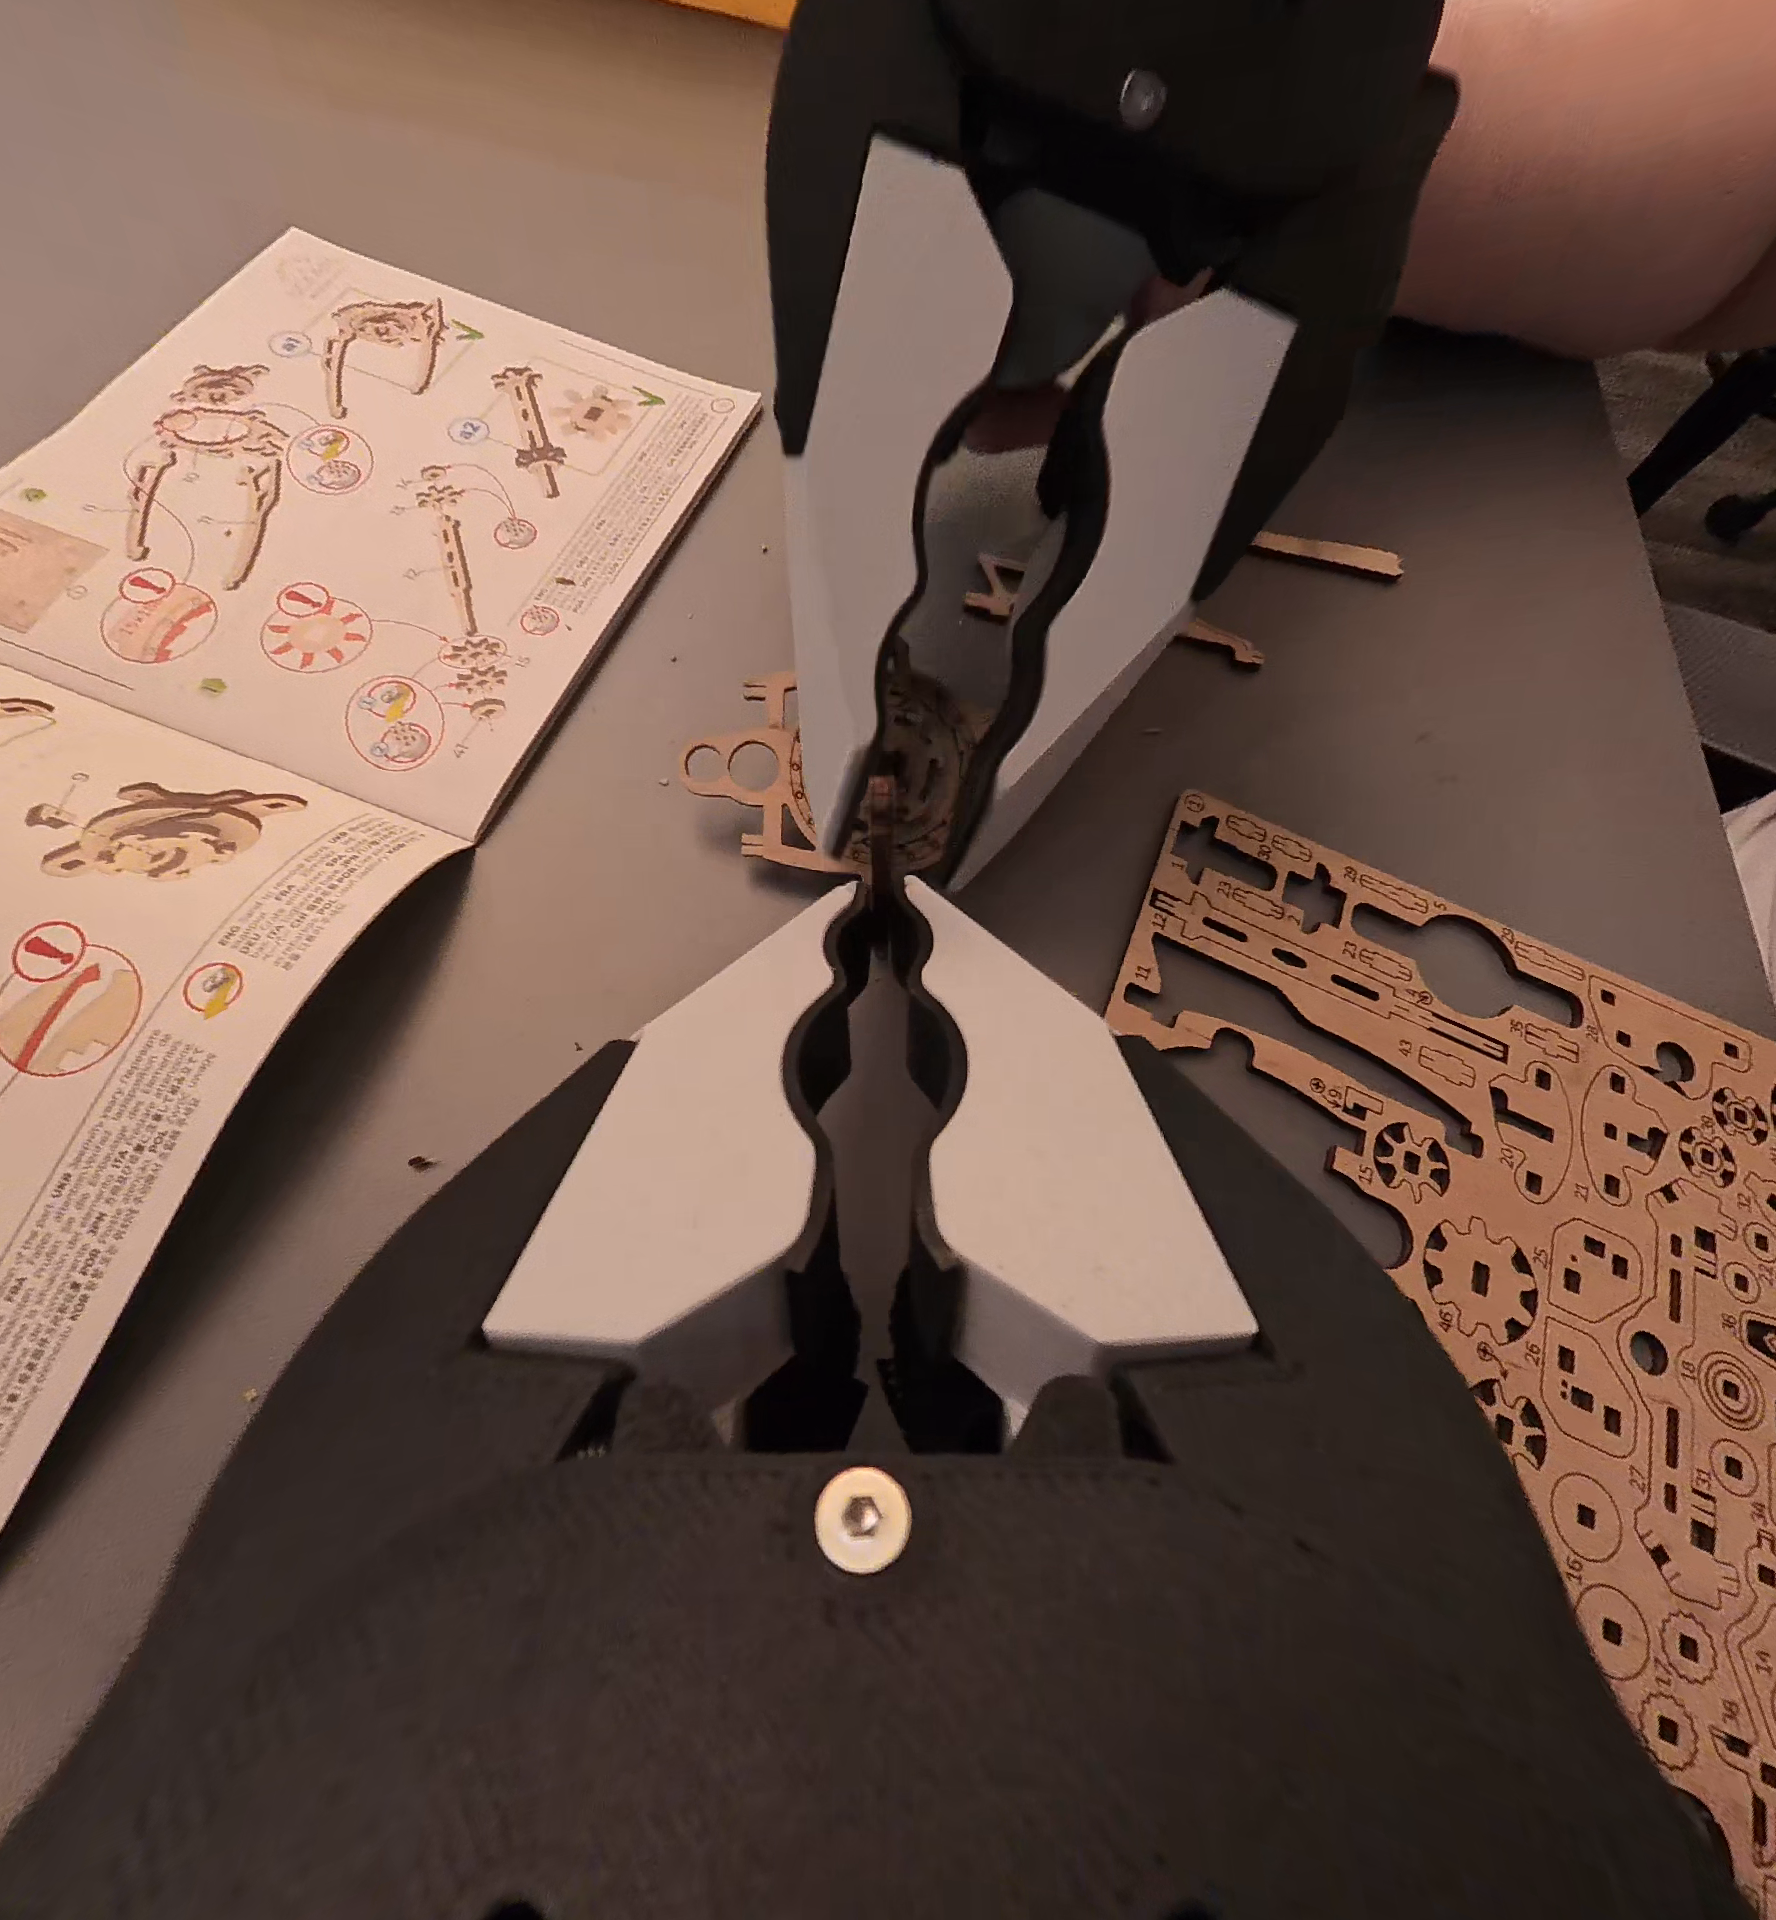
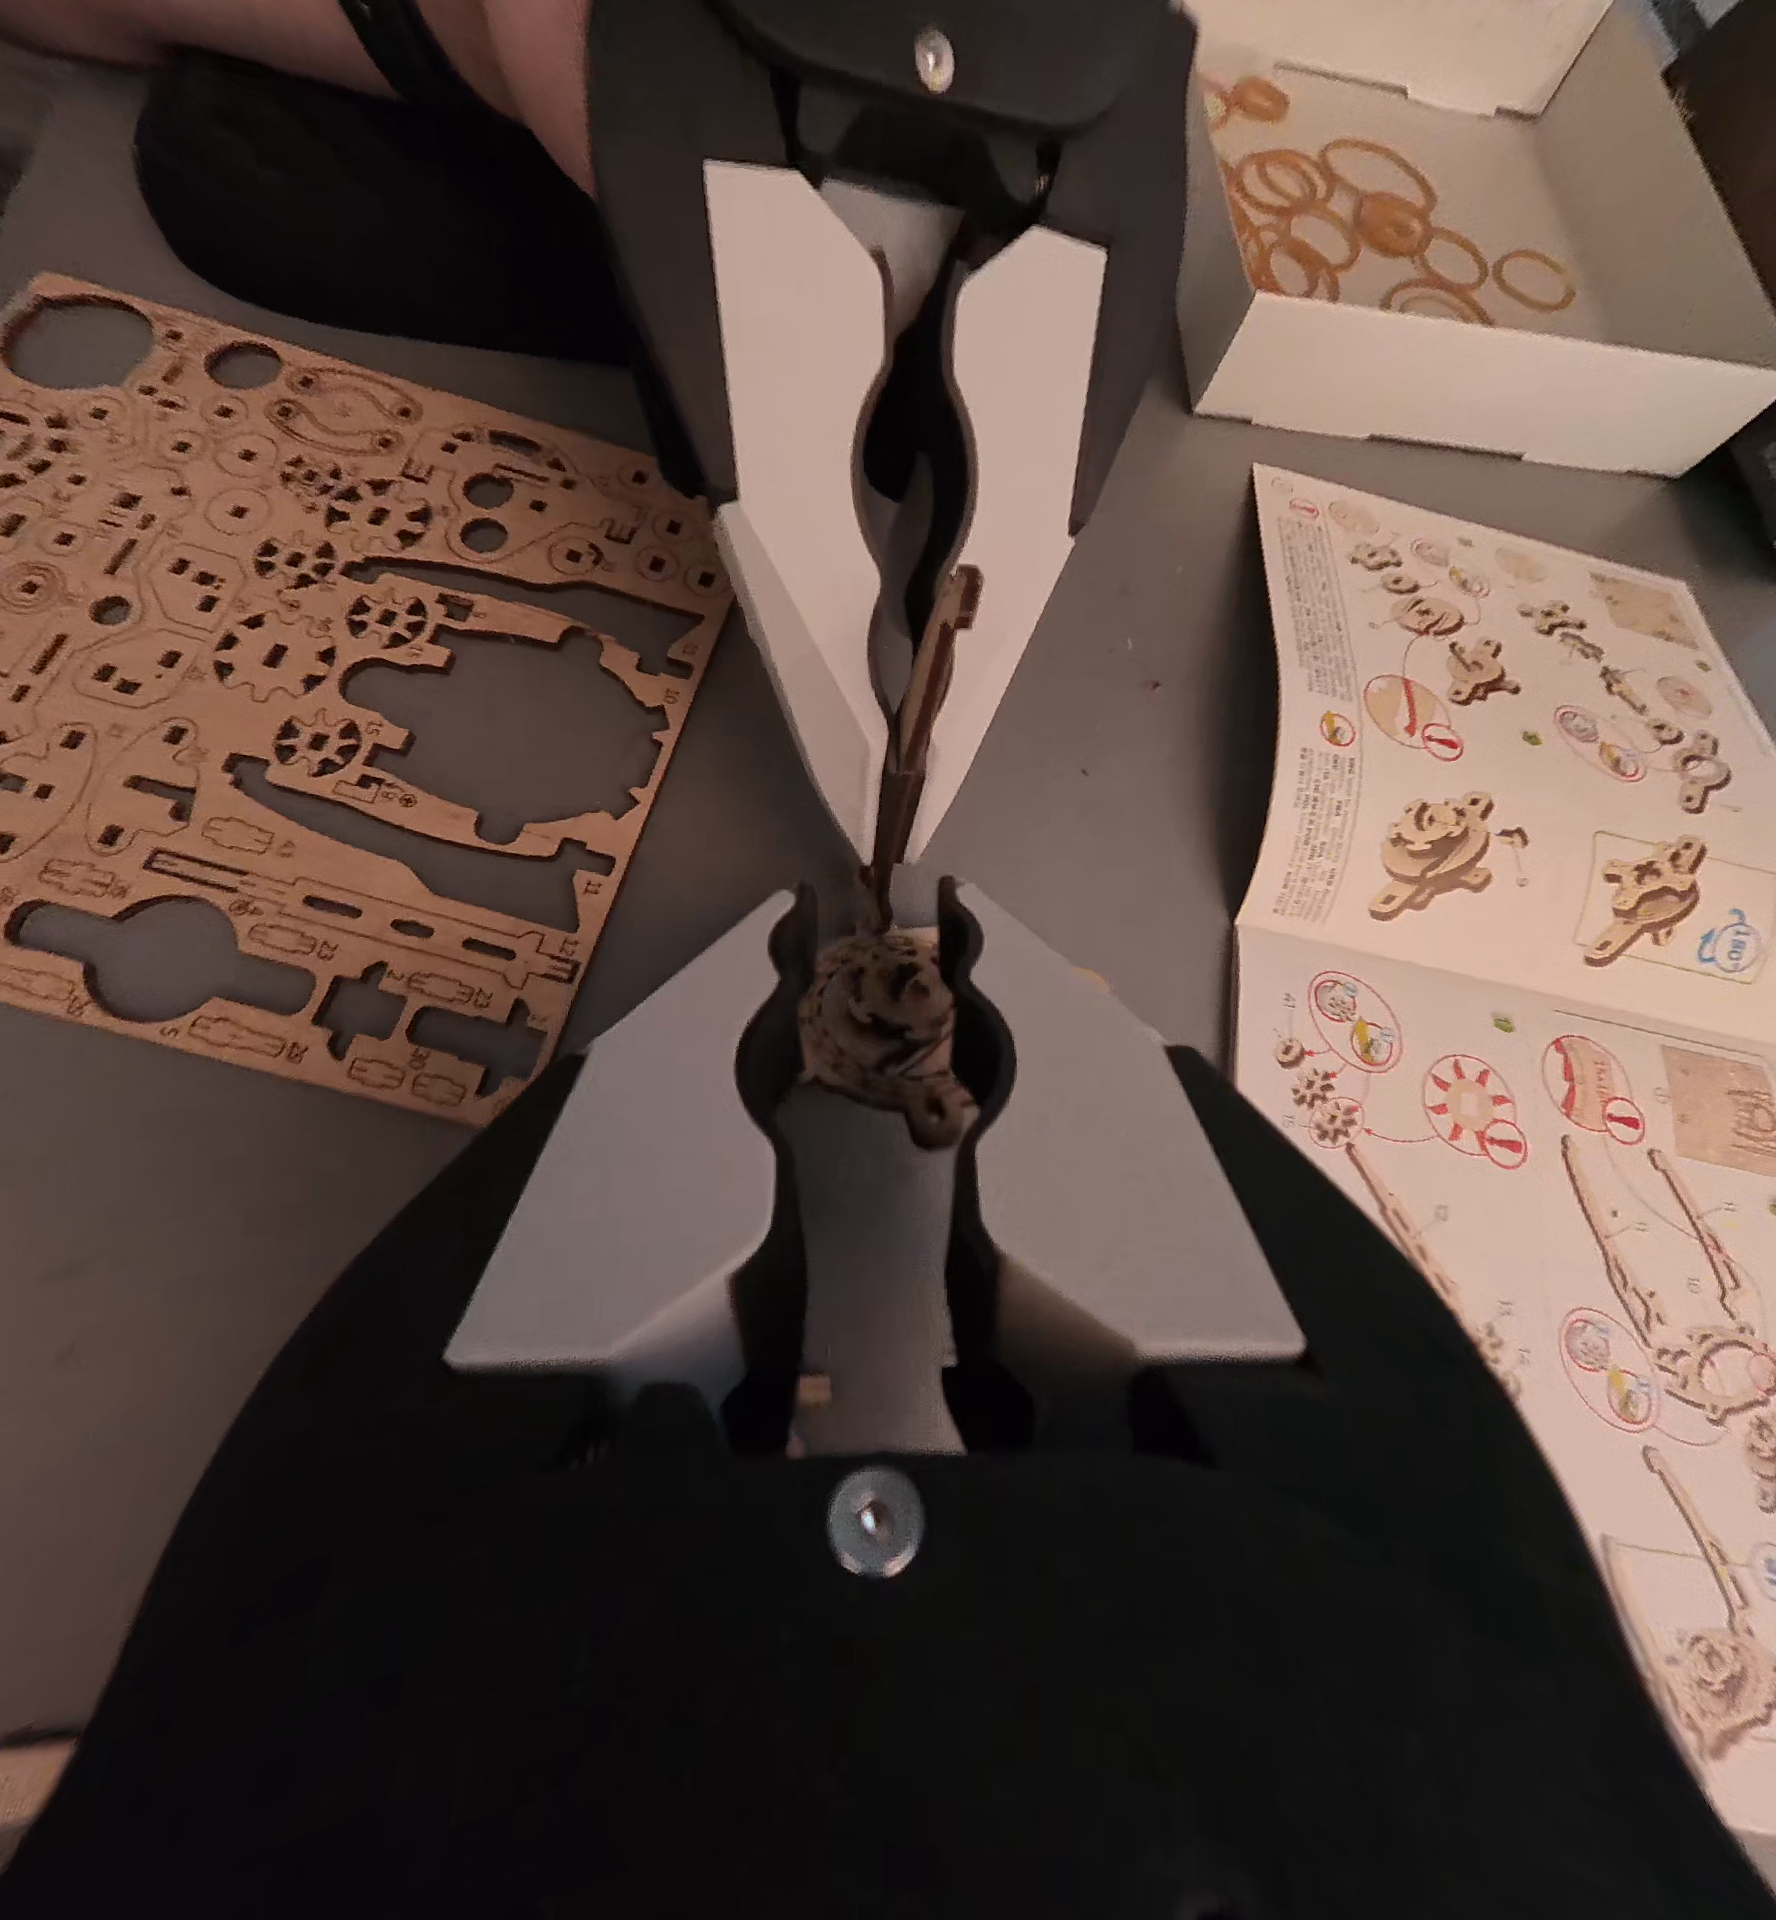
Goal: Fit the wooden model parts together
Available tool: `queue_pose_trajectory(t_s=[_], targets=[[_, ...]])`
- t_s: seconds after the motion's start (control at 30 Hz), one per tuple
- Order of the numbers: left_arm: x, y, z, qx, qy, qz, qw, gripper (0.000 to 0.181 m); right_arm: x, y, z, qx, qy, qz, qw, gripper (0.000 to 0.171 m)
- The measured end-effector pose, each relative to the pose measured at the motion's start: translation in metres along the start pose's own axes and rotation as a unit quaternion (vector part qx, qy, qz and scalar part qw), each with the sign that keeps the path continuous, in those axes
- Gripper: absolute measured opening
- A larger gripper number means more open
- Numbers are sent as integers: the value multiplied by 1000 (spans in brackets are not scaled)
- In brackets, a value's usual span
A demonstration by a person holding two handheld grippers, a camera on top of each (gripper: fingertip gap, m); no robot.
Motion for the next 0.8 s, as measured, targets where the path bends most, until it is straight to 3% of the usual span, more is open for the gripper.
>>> queue_pose_trajectory(t_s=[0.1, 0.2, 0.37, 0.43, 0.5, 0.67, 0.8], targets=[[1, 0, 0, -5, 0, 8, 1000, 0, 10, 1, 17, -27, -33, 11, 999, 34], [2, -1, 0, -7, 10, 35, 999, 1, 7, 2, 31, -42, -13, 69, 997, 42], [-6, -16, 6, -45, 101, 164, 980, 1, 8, 9, 21, -20, 5, 119, 993, 55], [-4, -24, 13, -74, 130, 211, 966, 1, 7, 4, 19, -23, 24, 140, 990, 52], [-4, -27, 17, -82, 141, 222, 961, 0, 1, -5, 22, -36, 63, 154, 985, 34], [-6, -27, 18, -81, 145, 237, 957, 1, 1, -19, 27, -44, 107, 193, 974, 41], [-5, -28, 17, -86, 155, 274, 945, 0, 9, -24, 28, -21, 146, 279, 949, 17]])
Point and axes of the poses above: each gripper's, where its closed fingertips meet, z back along the fingers, y out of its underside, x = y × z across the jaws, the point moved 1 cm from there along z, back along the fingers, and after that the axes turned 3 degrees about -y, right-handed, at the moved point
